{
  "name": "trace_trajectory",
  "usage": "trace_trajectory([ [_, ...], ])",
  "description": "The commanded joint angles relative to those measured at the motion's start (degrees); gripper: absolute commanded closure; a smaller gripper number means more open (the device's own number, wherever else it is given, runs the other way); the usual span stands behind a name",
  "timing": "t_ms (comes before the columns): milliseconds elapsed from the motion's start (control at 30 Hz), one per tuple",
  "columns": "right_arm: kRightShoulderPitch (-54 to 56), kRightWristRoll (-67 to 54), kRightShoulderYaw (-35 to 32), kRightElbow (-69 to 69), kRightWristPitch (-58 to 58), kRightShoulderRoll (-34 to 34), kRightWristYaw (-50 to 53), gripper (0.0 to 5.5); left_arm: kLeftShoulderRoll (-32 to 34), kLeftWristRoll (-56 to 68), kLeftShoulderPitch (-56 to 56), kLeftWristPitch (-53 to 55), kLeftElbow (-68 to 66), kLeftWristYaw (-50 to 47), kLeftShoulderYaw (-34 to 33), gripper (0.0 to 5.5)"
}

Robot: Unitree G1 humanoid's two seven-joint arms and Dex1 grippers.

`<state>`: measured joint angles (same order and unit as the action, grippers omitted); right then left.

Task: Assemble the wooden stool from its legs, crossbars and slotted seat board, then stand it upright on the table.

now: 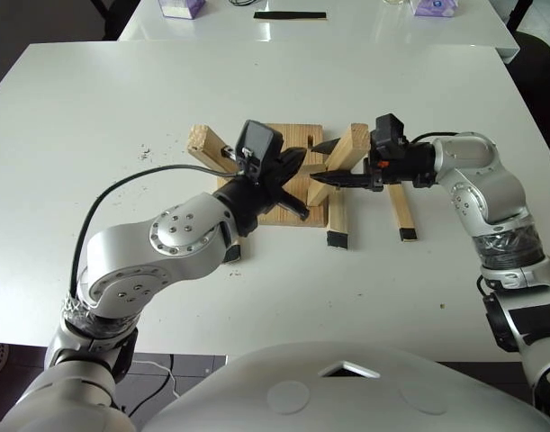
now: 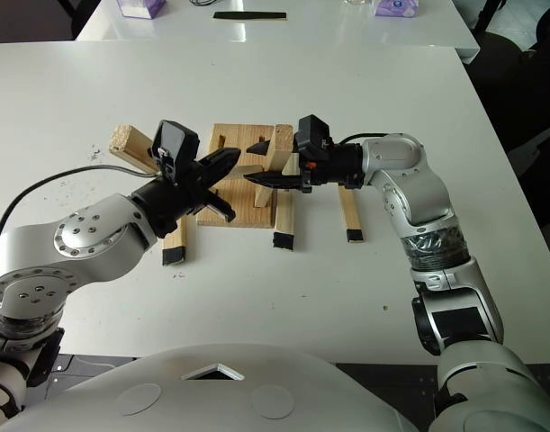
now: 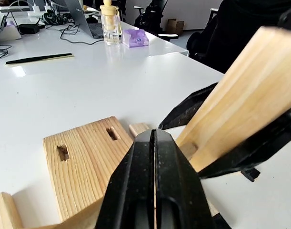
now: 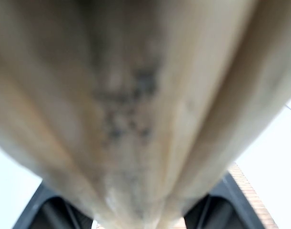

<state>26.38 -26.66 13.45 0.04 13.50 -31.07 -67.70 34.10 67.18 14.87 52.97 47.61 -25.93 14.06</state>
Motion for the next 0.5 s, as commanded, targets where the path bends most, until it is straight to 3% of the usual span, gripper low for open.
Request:
trace_trajectory([
  [33, -0.3, 4.1, 1.5, 2.2, 1.1, -0.5, 0.5, 3.50, 0.0, -3.0, -2.4, 3.4, -1.1, 1.9, 2.0, 5.50],
  [333, 0.5, 4.2, 1.3, 2.8, 0.9, -0.2, 0.7, 3.50, -1.3, -11.3, -4.8, 6.9, -5.0, 6.8, 3.9, 5.50],
  [500, -0.1, 3.7, 0.9, 1.9, 1.3, -1.1, 0.3, 3.50, -7.1, -9.5, -1.0, 0.2, -0.7, 9.0, -3.1, 5.50],
])
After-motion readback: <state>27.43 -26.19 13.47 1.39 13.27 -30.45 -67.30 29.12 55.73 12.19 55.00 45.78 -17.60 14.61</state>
